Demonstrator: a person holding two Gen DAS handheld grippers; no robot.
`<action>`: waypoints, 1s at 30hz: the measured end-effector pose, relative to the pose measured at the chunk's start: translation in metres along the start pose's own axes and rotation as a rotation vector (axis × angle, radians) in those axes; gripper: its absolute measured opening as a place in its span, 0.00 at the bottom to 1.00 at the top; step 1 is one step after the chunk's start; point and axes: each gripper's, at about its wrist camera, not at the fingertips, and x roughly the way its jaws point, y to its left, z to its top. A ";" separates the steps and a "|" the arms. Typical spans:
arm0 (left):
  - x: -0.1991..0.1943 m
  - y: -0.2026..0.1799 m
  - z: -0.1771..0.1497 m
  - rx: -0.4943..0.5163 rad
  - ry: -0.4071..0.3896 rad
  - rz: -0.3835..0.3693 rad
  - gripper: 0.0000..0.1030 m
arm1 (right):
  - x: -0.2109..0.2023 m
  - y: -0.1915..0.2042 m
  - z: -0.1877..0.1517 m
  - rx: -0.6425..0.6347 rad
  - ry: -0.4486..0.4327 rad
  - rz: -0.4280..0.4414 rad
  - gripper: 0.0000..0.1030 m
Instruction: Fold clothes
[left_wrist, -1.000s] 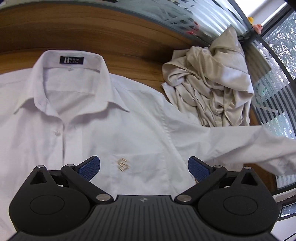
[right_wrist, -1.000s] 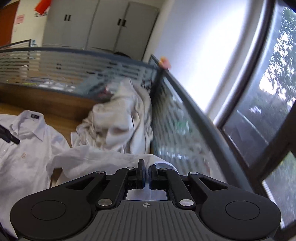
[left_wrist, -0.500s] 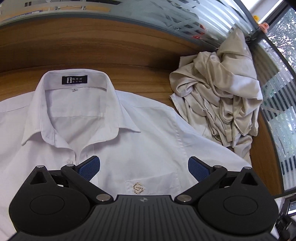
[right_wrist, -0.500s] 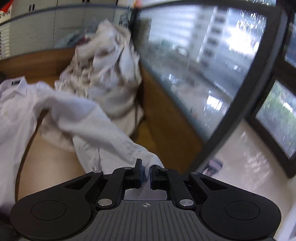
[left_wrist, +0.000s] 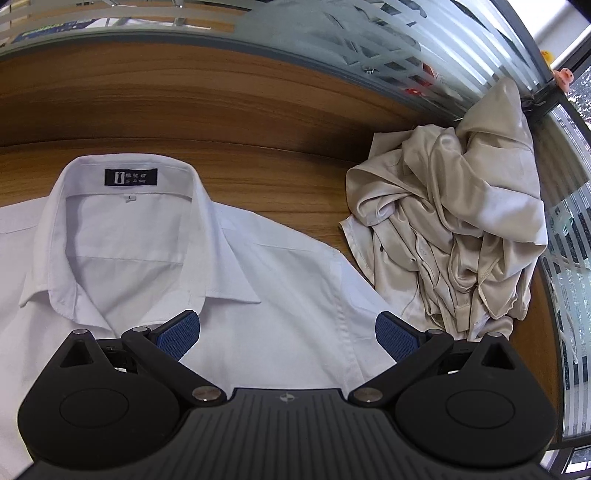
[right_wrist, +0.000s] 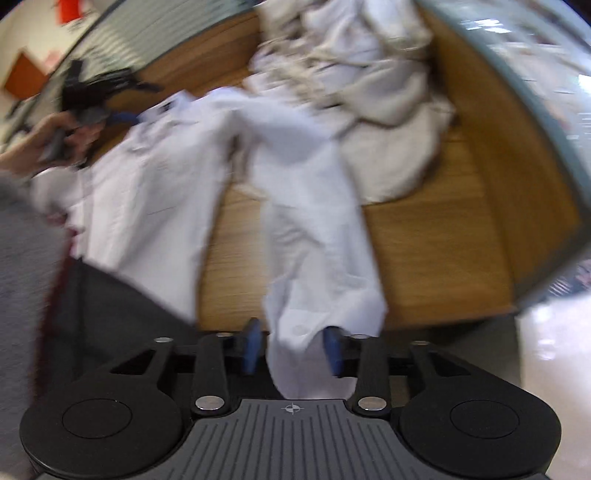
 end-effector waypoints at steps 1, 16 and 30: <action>0.001 -0.003 0.002 0.003 -0.001 0.003 0.99 | 0.001 0.000 0.006 -0.027 0.012 0.016 0.41; 0.031 -0.023 0.029 -0.003 0.024 -0.002 0.99 | 0.010 -0.006 0.016 -0.099 0.334 0.035 0.41; 0.038 -0.029 0.039 0.027 0.027 -0.004 0.99 | 0.039 0.000 0.078 -0.027 -0.144 -0.072 0.40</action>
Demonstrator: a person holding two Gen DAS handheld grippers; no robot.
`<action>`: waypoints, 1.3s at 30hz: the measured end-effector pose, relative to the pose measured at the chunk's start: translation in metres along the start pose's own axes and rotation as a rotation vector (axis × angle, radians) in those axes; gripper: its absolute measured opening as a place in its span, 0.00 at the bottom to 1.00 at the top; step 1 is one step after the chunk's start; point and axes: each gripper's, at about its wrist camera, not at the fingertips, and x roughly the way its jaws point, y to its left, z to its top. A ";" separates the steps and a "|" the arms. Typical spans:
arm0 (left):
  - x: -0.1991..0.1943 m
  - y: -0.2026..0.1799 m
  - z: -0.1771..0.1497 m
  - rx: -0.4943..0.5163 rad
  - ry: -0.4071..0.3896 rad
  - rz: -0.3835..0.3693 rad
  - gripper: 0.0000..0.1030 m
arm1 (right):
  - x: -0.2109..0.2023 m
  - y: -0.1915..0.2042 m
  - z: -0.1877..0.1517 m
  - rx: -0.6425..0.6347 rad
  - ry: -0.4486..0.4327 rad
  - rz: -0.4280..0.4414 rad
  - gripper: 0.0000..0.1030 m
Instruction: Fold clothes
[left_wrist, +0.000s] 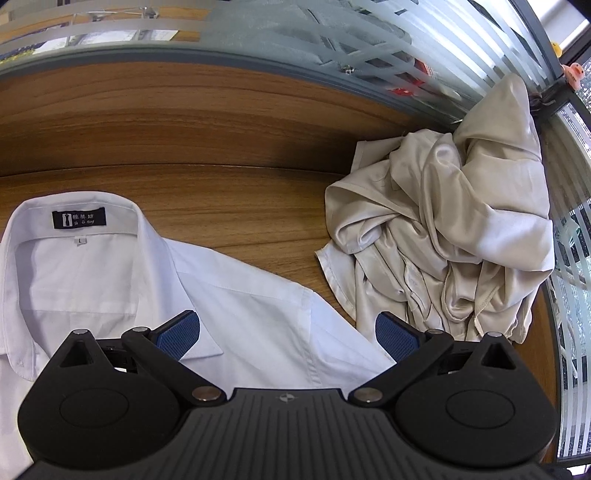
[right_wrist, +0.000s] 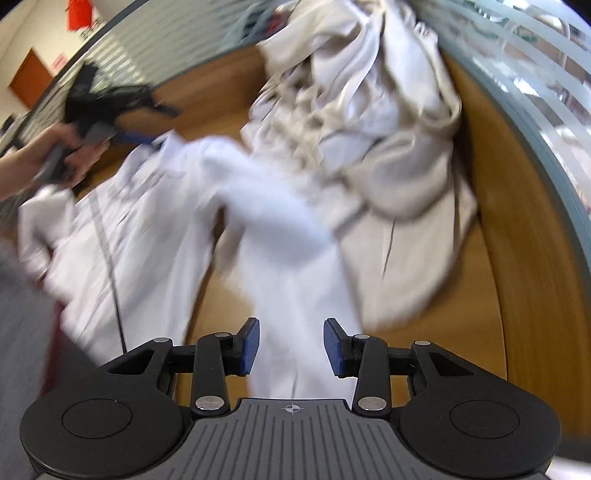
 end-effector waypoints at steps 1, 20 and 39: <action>0.000 0.000 0.001 0.004 -0.001 0.005 0.99 | 0.009 0.000 0.006 0.000 -0.023 -0.018 0.40; 0.010 0.005 0.001 -0.022 0.029 0.032 0.99 | 0.022 0.011 0.072 -0.266 -0.133 -0.327 0.02; 0.022 0.010 0.005 -0.006 0.014 0.052 0.99 | 0.020 0.053 0.022 -0.451 0.035 -0.109 0.25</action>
